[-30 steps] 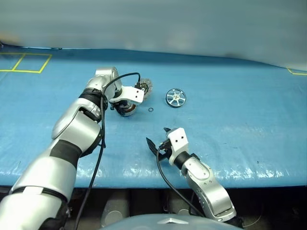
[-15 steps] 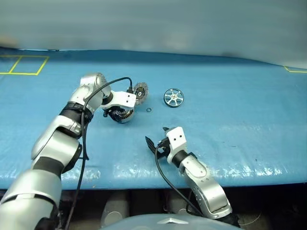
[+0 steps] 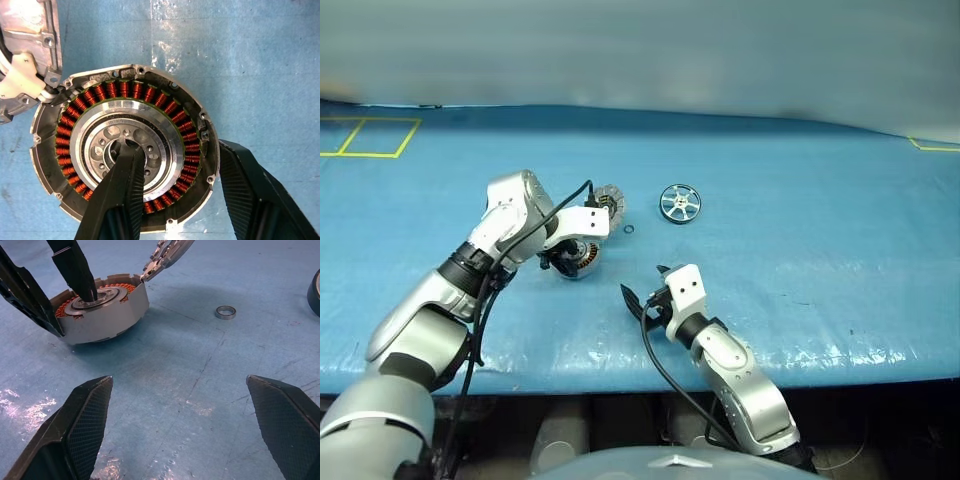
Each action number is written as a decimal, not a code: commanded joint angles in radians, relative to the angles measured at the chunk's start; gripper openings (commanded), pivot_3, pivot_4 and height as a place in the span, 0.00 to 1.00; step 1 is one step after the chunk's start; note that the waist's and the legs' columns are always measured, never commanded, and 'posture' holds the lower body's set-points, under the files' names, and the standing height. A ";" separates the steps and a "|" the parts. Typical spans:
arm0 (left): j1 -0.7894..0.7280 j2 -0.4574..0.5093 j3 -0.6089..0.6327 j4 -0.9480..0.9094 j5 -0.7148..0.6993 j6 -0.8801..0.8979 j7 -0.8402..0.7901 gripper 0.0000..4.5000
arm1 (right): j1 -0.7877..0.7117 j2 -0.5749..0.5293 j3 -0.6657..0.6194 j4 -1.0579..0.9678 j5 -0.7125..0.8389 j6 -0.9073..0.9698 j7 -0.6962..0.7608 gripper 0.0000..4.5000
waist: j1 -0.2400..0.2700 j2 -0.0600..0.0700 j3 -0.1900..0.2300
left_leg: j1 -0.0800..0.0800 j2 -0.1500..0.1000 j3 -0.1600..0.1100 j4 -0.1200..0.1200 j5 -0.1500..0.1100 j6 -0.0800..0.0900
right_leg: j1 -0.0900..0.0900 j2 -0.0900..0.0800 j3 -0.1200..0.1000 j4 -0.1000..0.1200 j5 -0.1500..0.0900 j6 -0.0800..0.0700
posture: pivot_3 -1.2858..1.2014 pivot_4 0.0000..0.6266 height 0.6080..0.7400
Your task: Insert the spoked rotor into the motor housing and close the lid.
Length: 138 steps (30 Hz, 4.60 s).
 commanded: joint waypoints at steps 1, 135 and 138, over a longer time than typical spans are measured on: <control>-0.043 -0.010 -0.058 -0.040 -0.035 0.136 -0.019 0.42 | -0.003 0.010 -0.003 -0.012 0.008 -0.030 0.000 1.00 | 0.001 0.000 0.000 | 0.000 0.000 0.000 0.000 0.000 0.000 | 0.000 0.000 0.000 0.000 -0.001 -0.001 | 0.52 0.24 1.00; 1.134 -0.319 0.472 -0.543 -0.637 -0.727 1.094 1.00 | -0.496 -0.005 -0.023 0.470 -0.177 -0.087 0.065 1.00 | -0.006 0.003 0.000 | 0.010 0.009 0.019 -0.013 0.000 -0.001 | -0.002 -0.001 0.013 -0.007 0.002 -0.005 | 0.52 0.24 1.00; 1.132 -0.319 0.472 -0.542 -0.638 -0.726 1.096 1.00 | -0.491 -0.020 -0.054 0.477 -0.173 -0.096 0.050 1.00 | -0.006 0.003 0.000 | 0.010 0.009 0.019 -0.013 0.000 -0.001 | -0.002 -0.001 0.013 -0.007 0.002 -0.005 | 0.52 0.24 1.00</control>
